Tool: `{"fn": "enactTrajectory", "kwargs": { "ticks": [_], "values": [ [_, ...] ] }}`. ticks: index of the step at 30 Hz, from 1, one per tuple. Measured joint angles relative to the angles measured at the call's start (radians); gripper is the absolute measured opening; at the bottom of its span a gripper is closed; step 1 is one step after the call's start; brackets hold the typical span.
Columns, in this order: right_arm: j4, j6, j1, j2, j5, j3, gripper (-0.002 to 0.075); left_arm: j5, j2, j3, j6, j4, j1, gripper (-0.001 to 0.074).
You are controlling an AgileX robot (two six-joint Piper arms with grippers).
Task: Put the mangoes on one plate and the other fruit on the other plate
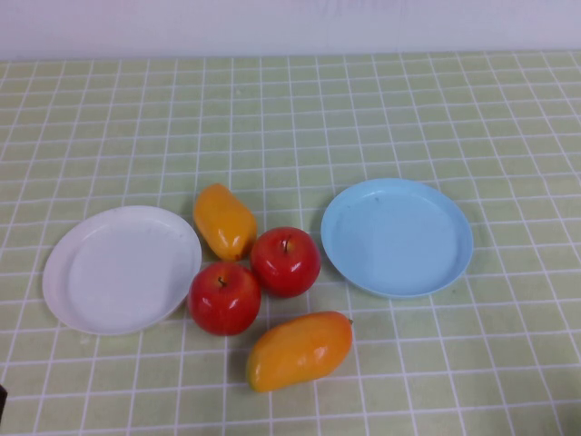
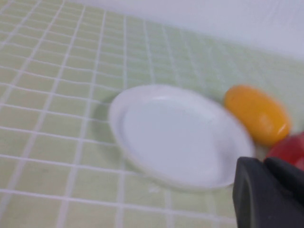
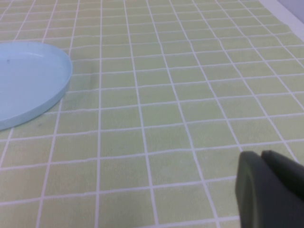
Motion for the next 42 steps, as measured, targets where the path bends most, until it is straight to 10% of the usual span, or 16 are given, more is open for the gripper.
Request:
{"fn": "enactTrajectory", "kwargs": {
  "ticks": [22,42],
  "values": [
    [0.0,0.0,0.0,0.0,0.0,0.0,-0.0017,-0.014,0.047,-0.075,-0.077,-0.343,0.0,0.0],
    [0.0,0.0,0.0,0.0,0.0,0.0,-0.0016,0.624,0.967,-0.802,0.414,-0.299,-0.007,0.0]
  ]
}}
